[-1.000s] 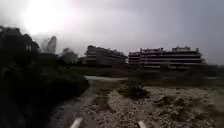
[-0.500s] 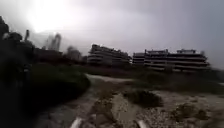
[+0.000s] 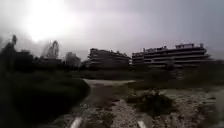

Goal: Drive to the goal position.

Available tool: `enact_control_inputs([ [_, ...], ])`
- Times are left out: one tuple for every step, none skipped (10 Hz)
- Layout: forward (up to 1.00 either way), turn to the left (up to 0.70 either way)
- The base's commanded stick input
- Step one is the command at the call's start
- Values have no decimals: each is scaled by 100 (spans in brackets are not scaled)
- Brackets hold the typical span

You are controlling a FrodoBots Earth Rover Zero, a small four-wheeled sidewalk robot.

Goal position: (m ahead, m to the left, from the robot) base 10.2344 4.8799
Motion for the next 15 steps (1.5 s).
enact_control_inputs([
  [70, 0],
  [70, 0],
  [70, 0],
  [70, 0],
  [70, 0],
  [70, 0],
  [70, 0],
  [70, 0],
  [70, 0],
  [70, 0],
  [70, 0],
  [70, 0],
  [70, 0],
  [70, 0],
  [70, 0],
])
